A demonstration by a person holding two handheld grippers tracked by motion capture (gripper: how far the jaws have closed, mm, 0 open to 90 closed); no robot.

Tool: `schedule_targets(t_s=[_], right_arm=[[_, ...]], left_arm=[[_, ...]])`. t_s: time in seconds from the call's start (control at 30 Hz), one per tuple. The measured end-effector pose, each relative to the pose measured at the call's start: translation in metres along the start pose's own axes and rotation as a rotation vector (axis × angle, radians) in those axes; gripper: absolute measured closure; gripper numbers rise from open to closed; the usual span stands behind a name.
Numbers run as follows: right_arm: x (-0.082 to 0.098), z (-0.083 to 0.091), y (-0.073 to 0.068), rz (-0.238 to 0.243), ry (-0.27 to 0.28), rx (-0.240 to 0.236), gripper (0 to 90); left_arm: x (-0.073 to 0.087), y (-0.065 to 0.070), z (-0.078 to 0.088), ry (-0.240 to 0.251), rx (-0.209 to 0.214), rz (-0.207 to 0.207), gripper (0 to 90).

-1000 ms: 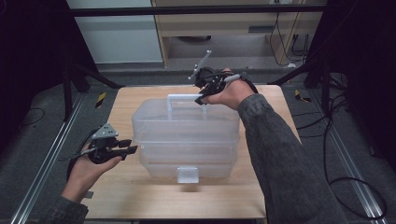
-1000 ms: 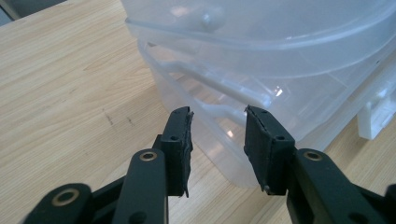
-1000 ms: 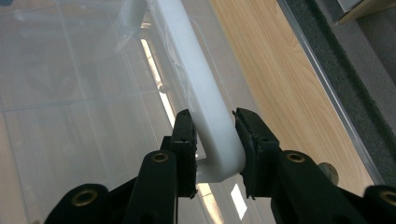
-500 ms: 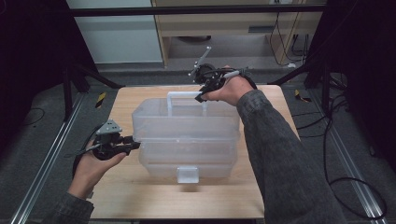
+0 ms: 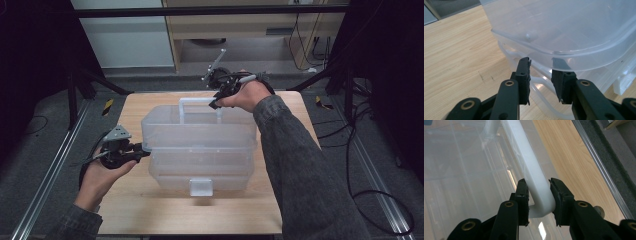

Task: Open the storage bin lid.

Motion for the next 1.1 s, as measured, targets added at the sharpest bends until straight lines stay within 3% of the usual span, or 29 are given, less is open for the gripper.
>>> schedule_targets(t_s=[0.33,0.4,0.6,0.7,0.8,0.83,0.93,1.0,1.1], right_arm=[[0.0,0.0,0.0,-0.003,0.006,0.0,69.2],[0.0,0.0,-0.001,0.0,0.004,-0.001,69.3],[0.0,0.0,-0.001,-0.003,0.003,0.003,69.3],[0.0,0.0,0.0,-0.006,0.004,0.006,69.1],[0.0,0.001,0.0,-0.014,0.009,0.002,66.7],[-0.002,0.006,0.0,-0.024,0.03,0.008,60.3],[-0.002,0.013,0.0,-0.032,0.049,0.023,56.3],[0.003,0.025,0.001,-0.04,0.063,0.058,49.9],[0.009,0.04,0.005,-0.062,0.09,0.109,47.8]], left_arm=[[-0.002,-0.003,-0.001,0.015,-0.022,0.014,62.8],[-0.001,-0.004,-0.001,0.028,-0.021,0.038,60.9],[-0.003,-0.004,0.0,0.057,-0.032,0.035,59.0],[-0.006,-0.004,0.001,0.043,-0.056,0.008,59.1],[-0.006,-0.005,0.001,0.037,-0.058,0.006,59.8],[-0.007,-0.005,0.001,0.035,-0.056,0.009,59.8],[-0.007,-0.005,0.001,0.032,-0.057,0.006,59.8],[-0.008,-0.005,0.001,0.031,-0.058,0.006,59.8],[-0.008,-0.005,0.001,0.031,-0.059,0.008,59.9]])
Point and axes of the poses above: each handheld gripper's, and its own axes: z roughly backward along the jaws, x roughly out of its underside, y roughly to its right, the point moved 10 cm from there along -z, roughly forward along the jaws, and after that the axes turned 3 degrees about -z, right-handed, at the moved point
